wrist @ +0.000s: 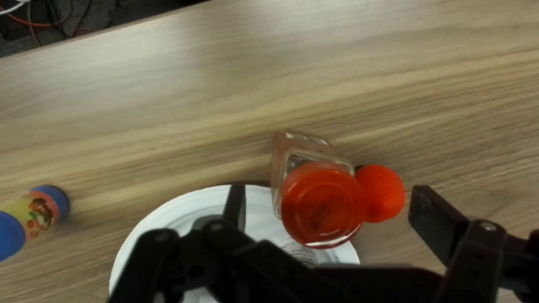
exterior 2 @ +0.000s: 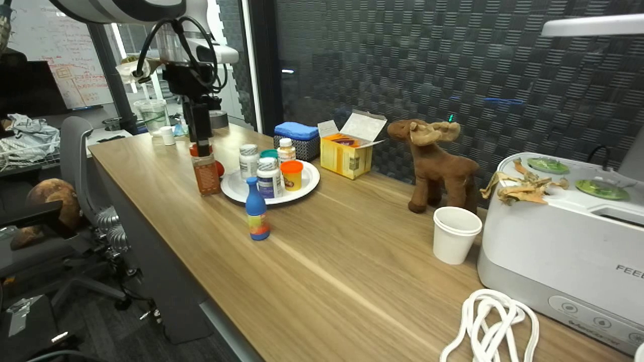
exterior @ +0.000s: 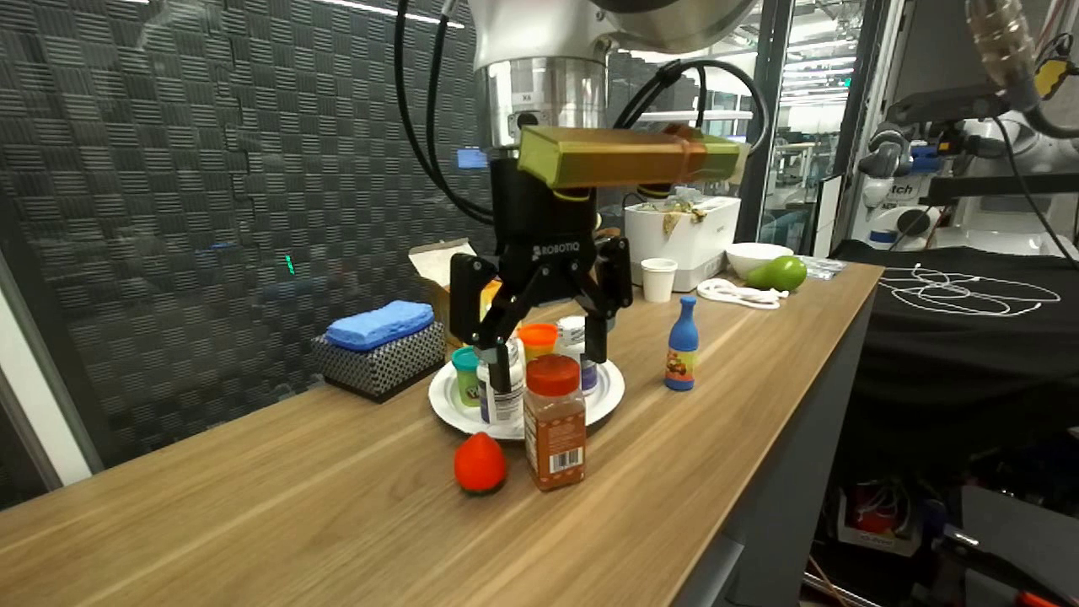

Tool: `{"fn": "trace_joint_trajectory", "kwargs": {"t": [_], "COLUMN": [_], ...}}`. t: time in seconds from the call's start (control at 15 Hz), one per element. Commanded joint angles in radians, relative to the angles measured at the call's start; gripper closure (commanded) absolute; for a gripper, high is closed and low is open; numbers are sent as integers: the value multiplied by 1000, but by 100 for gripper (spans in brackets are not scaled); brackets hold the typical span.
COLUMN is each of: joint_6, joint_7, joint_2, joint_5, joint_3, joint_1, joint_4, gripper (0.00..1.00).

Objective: Pick up all the objects surrounding the white plate and arrange them on the plate

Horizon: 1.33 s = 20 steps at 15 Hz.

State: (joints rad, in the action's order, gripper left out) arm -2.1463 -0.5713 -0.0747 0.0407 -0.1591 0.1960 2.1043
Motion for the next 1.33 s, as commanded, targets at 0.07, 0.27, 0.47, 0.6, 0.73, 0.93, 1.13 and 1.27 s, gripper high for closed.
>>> {"fn": "trace_joint_trajectory", "kwargs": {"t": [0.07,0.27,0.47,0.6,0.73,0.93,1.13,1.27], "joint_6": [6,6,3,-6,-11,-17,-28,-30], "joint_7": [20,9,8,5,-2,-5,-14,-22], "joint_2": [-2,-19,-29,-34,-29,-13,-3,1], "joint_5": [26,18,3,-2,-11,-20,-39,-61], "joint_3": [-7,-4,-3,-3,-3,-4,-4,-4], "joint_1": [2,2,6,7,10,13,16,16], "joint_4": [-3,-8,-9,-7,-4,6,11,11], "gripper": [0,0,0,0,26,37,61,76]}}
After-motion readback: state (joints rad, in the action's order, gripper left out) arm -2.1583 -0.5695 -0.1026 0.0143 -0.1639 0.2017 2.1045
